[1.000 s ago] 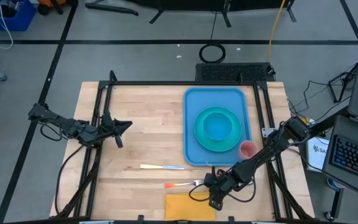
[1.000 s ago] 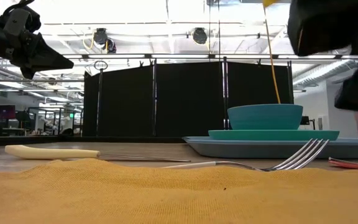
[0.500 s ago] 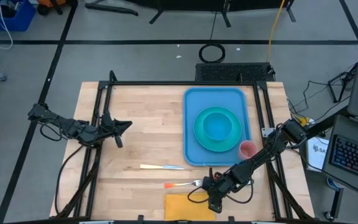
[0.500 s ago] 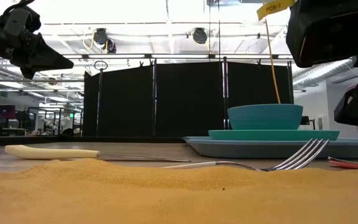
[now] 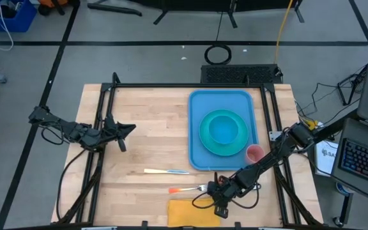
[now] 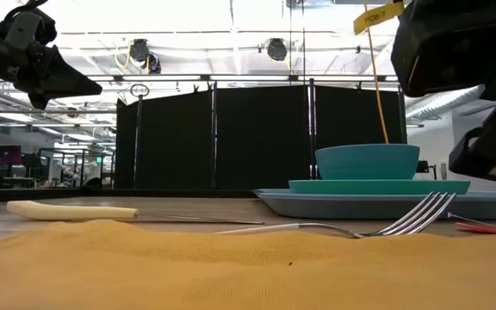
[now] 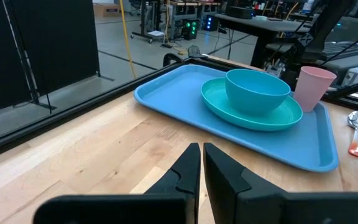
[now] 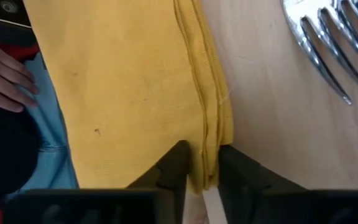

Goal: Set up tray
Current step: Put the yellow table napkin to the left of the green plate on the blue serving tray

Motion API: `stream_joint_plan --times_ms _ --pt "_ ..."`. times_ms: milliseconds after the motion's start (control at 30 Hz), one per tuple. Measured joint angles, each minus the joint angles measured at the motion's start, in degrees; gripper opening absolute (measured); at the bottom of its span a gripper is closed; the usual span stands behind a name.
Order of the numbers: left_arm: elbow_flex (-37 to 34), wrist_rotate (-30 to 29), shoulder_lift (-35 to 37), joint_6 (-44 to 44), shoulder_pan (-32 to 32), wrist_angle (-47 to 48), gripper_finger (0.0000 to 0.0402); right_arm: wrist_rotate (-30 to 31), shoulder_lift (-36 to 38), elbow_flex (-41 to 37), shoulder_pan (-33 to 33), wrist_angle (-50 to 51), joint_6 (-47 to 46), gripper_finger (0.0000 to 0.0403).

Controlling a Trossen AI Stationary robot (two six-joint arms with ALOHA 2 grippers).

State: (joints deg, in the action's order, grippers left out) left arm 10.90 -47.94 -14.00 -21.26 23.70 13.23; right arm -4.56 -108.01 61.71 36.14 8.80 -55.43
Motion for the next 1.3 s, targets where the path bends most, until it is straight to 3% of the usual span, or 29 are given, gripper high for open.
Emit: stream_joint_plan --times_ms 200,733,1300 --pt "0.00 0.01 0.00 0.00 0.00 0.00 0.0024 0.02 -0.07 -0.02 -0.29 -0.96 1.60 0.0008" --pt "0.00 0.00 0.00 0.00 0.00 0.00 0.0024 2.01 3.79 -0.07 -0.93 0.81 3.86 0.0002" --pt "0.00 0.02 0.02 0.00 0.00 -0.02 0.0024 10.71 13.70 0.00 -1.97 9.30 8.31 0.0001"
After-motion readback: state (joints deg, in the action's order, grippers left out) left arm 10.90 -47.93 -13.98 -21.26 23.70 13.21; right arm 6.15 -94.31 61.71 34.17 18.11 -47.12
